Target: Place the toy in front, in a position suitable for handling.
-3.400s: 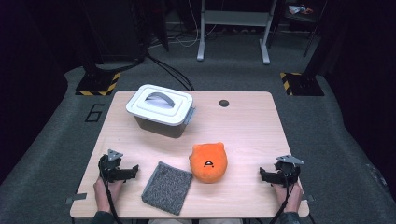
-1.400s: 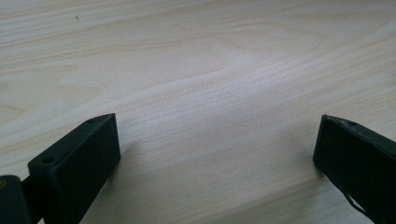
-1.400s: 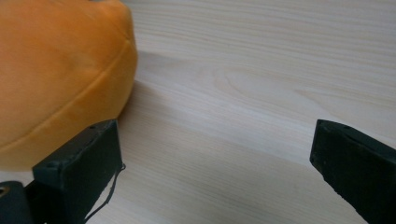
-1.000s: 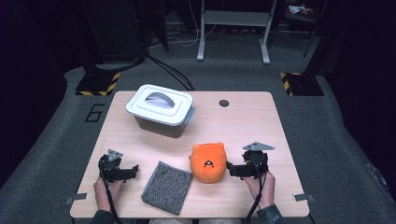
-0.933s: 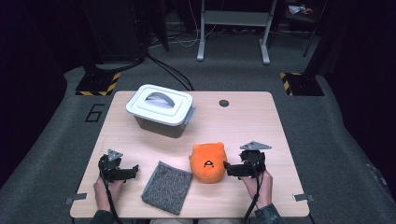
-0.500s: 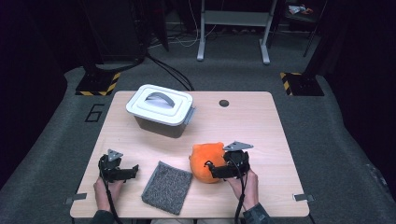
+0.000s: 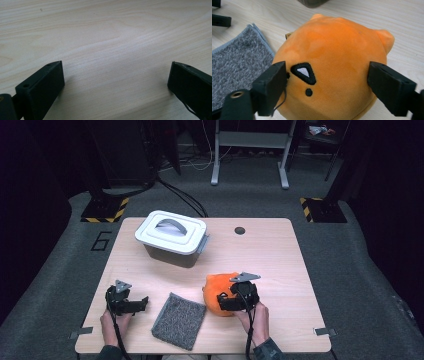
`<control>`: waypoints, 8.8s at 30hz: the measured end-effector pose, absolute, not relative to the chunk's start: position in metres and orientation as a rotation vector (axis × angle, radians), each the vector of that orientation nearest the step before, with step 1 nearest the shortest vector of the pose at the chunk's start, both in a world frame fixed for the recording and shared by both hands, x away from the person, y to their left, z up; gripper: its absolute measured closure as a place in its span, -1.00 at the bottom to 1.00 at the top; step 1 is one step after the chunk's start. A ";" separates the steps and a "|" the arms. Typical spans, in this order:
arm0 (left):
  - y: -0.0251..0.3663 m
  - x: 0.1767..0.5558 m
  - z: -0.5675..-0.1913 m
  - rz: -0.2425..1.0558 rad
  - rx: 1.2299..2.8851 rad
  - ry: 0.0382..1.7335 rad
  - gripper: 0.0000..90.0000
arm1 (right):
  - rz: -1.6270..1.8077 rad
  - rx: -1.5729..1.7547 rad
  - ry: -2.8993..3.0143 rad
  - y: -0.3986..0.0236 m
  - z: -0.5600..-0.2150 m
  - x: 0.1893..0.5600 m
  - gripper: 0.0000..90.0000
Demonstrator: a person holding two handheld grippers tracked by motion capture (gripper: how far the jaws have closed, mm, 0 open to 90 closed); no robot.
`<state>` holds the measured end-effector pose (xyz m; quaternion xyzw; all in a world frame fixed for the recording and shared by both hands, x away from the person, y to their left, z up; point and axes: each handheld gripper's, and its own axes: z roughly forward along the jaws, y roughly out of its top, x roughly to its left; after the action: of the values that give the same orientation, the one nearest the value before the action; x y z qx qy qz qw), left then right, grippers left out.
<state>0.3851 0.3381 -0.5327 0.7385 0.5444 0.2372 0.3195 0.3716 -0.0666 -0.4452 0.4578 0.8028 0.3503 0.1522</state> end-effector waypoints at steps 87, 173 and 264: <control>0.338 0.385 -0.533 0.625 1.941 1.430 -0.99 | 0.838 1.329 2.274 -0.070 -0.438 0.422 -0.53; 0.338 0.385 -0.533 0.624 1.942 1.430 -0.99 | 1.117 0.819 2.631 -0.022 -0.469 0.370 -1.00; 0.338 0.385 -0.533 0.625 1.939 1.429 -0.99 | 1.108 0.784 2.667 -0.032 -0.478 0.356 0.76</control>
<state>0.3852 0.3382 -0.5328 0.7381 0.5440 0.2377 0.3205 0.3560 -0.0317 -0.4778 0.2612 0.8888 0.3692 0.0747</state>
